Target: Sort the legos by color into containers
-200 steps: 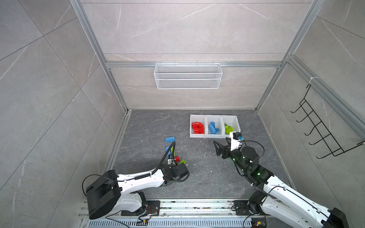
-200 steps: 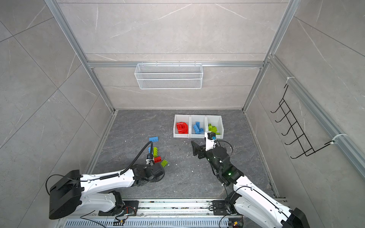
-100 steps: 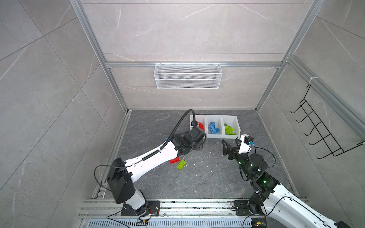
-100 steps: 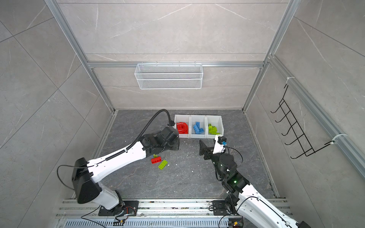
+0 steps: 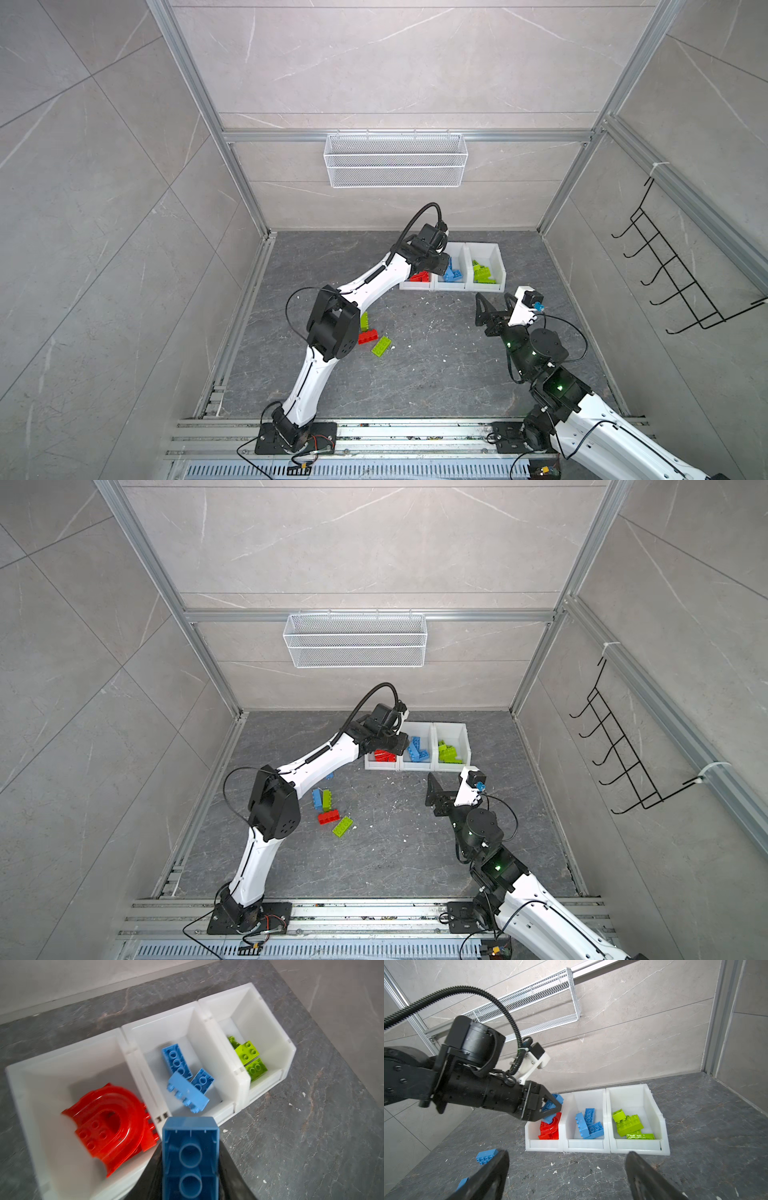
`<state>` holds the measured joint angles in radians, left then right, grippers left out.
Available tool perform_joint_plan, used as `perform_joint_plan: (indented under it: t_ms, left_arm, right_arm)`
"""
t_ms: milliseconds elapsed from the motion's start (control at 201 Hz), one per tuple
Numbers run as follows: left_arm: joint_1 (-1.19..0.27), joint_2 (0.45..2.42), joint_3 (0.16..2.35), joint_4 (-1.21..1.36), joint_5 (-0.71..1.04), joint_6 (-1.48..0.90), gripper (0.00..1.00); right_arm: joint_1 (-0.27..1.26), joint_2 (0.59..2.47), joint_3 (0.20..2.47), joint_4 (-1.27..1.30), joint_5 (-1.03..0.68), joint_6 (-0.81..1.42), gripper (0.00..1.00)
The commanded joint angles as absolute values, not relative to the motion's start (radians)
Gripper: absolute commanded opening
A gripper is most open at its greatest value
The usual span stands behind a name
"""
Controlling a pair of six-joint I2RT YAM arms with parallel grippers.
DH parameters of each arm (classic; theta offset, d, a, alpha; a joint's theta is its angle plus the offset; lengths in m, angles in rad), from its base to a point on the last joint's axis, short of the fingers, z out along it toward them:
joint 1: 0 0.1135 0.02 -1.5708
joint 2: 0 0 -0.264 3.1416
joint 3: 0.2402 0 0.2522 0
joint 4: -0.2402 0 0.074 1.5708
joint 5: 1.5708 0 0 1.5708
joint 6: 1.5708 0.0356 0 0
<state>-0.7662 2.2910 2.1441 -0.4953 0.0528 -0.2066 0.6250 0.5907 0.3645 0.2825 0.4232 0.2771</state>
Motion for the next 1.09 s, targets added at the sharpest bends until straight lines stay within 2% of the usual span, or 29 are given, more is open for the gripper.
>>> perform_joint_plan:
  t_ms: [0,174,239,264,299,318,363,403,532,841,940,1090]
  left_arm:
    - [-0.772,2.356,2.229,-0.435,0.155,-0.138,0.13]
    - [-0.764,2.459,2.322,-0.433,0.141,-0.134,0.14]
    - [-0.762,2.478,2.333,-0.418,0.135,-0.126,0.19]
    - [-0.761,2.485,2.338,-0.415,0.135,-0.122,0.27]
    - [-0.758,2.489,2.339,-0.407,0.131,-0.119,0.51]
    - [-0.757,2.492,2.339,-0.403,0.126,-0.118,0.60]
    - [-0.755,2.494,2.339,-0.395,0.107,-0.123,0.73]
    - [-0.753,2.490,2.339,-0.391,0.099,-0.124,0.78]
    - [-0.754,2.452,2.334,-0.375,0.071,-0.113,0.84]
    - [-0.730,2.253,2.211,-0.416,-0.056,-0.143,0.85]
    - [-0.706,2.126,2.077,-0.429,-0.098,-0.185,0.85]
    - [-0.659,1.846,1.750,-0.384,-0.135,-0.250,0.86]
  right_arm:
    - [0.625,0.605,0.368,0.300,0.411,0.286,0.89]
    - [0.625,0.638,0.380,0.298,0.402,0.281,0.90]
    - [0.625,0.646,0.385,0.295,0.397,0.279,0.89]
    - [0.625,0.649,0.386,0.295,0.396,0.277,0.89]
    - [0.625,0.653,0.386,0.297,0.395,0.273,0.89]
    - [0.625,0.657,0.386,0.298,0.396,0.272,0.89]
    - [0.625,0.665,0.389,0.296,0.399,0.272,0.89]
    - [0.626,0.671,0.394,0.293,0.392,0.270,0.89]
    - [0.625,0.685,0.400,0.290,0.378,0.269,0.89]
    - [0.625,0.748,0.443,0.238,0.388,0.272,0.88]
    - [0.625,0.821,0.487,0.199,0.368,0.263,0.87]
    - [0.625,1.031,0.617,0.080,0.300,0.240,0.86]
